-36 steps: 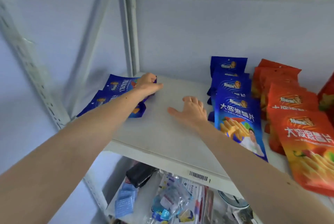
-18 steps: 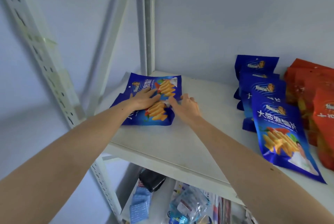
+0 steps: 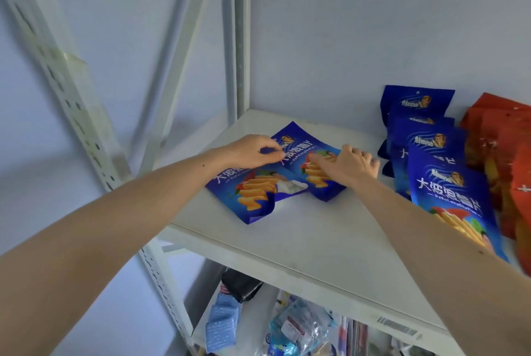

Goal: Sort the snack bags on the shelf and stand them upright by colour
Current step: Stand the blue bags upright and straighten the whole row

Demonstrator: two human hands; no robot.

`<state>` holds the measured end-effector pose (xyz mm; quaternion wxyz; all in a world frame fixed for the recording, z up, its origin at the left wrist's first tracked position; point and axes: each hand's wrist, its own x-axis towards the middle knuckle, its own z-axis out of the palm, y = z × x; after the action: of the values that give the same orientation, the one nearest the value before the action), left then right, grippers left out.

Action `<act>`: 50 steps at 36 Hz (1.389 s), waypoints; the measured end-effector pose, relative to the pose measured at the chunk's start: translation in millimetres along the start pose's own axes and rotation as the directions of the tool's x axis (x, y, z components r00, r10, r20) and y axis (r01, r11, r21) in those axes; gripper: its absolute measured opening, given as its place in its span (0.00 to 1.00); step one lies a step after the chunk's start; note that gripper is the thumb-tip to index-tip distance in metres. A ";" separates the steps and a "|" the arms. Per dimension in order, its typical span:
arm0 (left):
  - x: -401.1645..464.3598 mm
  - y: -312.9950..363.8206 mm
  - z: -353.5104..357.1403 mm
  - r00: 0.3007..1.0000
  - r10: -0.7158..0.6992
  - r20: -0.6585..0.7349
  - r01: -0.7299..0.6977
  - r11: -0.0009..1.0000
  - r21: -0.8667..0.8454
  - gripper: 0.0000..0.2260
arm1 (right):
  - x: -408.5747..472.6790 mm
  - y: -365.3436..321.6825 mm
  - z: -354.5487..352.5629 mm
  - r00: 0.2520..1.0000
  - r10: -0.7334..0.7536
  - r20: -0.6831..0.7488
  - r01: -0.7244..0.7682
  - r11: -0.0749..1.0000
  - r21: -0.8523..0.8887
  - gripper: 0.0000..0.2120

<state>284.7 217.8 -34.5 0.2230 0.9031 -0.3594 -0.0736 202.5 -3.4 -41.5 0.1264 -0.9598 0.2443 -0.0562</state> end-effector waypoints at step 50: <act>-34.2 38.6 16.6 0.801 -0.581 -0.140 0.091 0.349 -0.933 0.11 | -41.3 42.7 -56.2 0.836 0.313 -0.451 0.135 0.680 0.721 0.21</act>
<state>231.1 210.5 -32.6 0.7212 0.6874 0.0001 -0.0862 137.5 -31.8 -0.8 0.4251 -0.7585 0.2754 -0.4100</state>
